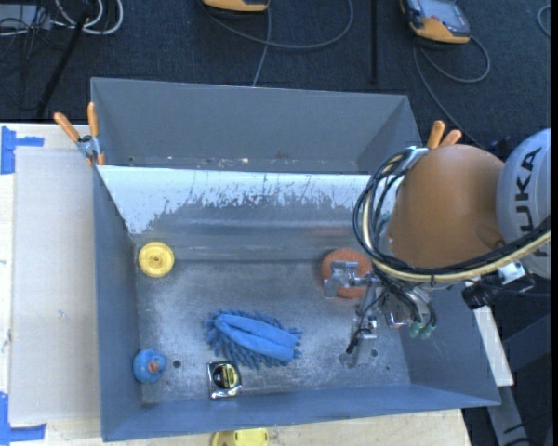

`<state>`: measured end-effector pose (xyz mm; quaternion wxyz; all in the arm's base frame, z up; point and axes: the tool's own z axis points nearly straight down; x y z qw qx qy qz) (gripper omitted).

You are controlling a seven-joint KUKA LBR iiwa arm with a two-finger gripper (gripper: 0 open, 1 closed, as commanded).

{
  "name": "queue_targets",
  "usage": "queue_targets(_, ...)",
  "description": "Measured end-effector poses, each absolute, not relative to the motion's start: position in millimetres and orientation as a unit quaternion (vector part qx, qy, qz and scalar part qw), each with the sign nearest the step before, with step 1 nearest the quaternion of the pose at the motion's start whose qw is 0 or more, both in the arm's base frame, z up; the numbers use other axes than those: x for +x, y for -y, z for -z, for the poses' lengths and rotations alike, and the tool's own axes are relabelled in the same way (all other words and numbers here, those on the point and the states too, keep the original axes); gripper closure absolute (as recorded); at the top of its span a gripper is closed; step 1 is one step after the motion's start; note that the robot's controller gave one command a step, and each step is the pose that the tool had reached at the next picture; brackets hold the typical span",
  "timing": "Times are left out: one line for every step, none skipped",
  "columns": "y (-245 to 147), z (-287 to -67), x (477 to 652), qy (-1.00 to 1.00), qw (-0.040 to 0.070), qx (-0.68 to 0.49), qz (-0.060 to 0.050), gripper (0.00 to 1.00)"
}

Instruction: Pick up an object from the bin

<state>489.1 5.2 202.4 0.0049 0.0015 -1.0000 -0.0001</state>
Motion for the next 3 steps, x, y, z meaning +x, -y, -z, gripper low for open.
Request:
queue_targets(-5.2, -206.5, 490.7, 1.000, 0.001, 0.001, 0.000, 0.00)
queue_targets(-37.9, -156.6, 502.5, 1.000, -0.003, -0.012, 0.000, 0.00)
queue_targets(-85.3, -109.2, 506.5, 1.000, 0.002, 0.001, 0.001, 0.00)
